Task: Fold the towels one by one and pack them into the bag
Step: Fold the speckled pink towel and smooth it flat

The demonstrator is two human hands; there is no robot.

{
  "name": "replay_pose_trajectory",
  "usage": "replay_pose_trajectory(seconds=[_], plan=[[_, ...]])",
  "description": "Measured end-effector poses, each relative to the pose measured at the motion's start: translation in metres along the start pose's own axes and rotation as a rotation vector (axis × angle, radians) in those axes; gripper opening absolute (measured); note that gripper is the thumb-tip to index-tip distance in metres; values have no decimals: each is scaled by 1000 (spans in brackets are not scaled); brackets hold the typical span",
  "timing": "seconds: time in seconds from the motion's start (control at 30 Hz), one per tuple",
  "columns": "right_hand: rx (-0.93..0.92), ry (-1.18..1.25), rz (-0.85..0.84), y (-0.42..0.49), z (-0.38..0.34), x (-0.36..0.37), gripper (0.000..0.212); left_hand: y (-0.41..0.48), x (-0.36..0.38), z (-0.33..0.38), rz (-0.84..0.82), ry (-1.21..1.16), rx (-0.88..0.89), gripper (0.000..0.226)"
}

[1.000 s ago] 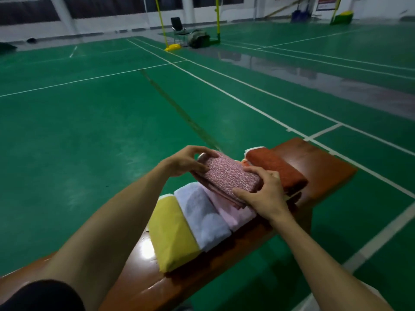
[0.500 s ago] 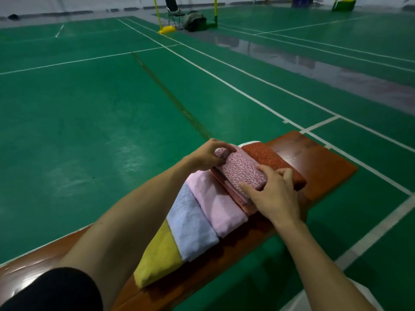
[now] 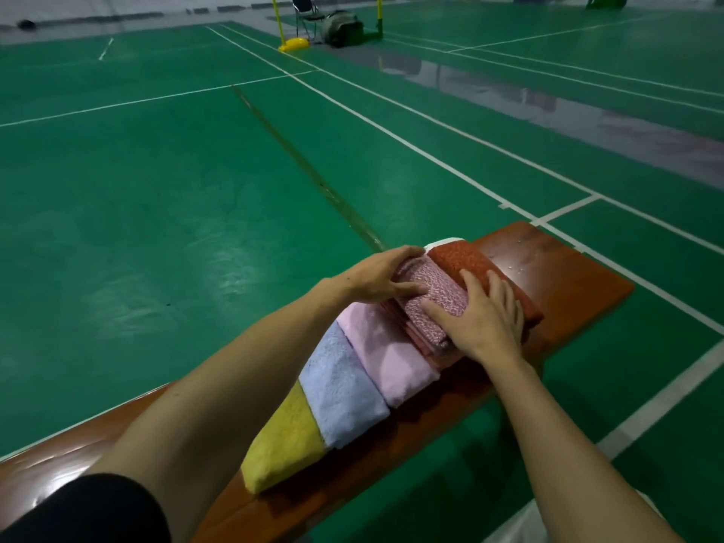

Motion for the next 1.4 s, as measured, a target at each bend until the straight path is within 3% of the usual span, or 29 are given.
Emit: replay_pose_trajectory(seconds=[0.1, 0.4, 0.53, 0.7, 0.87, 1.07, 1.2, 1.4], plan=[[30, -52, -47, 1, 4, 7, 105, 4, 9, -8, -39, 65, 19, 69], [7, -279, -140, 0, -2, 20, 96, 3, 25, -13, -40, 109, 76, 77], [19, -213, -146, 2, -7, 8, 100, 0, 17, -11, -68, 79, 6, 79], [-81, -88, -66, -9, -29, -14, 93, -39, -12, -17, 52, -146, -75, 86], [-205, 4, 26, -46, -66, -17, 81, -113, -34, -55, 162, -277, -190, 88], [-444, 208, 26, -121, -143, 5, 62, -246, -54, -92, 346, -536, -310, 119], [-501, 310, -76, -172, -199, 34, 52, -337, -53, -114, 395, -610, -425, 74], [-562, 355, -380, -269, -291, 116, 53, -499, -55, -156, 575, -579, -597, 68]])
Point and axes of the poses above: each hand's wrist, its own y-axis towards the middle knuckle, its own x-axis out of the palm, z = x × y, the point moved 9 cm from there along y, towards the middle knuckle, and after that the axes turned 5 degrees about -y, right-handed, at the moved point
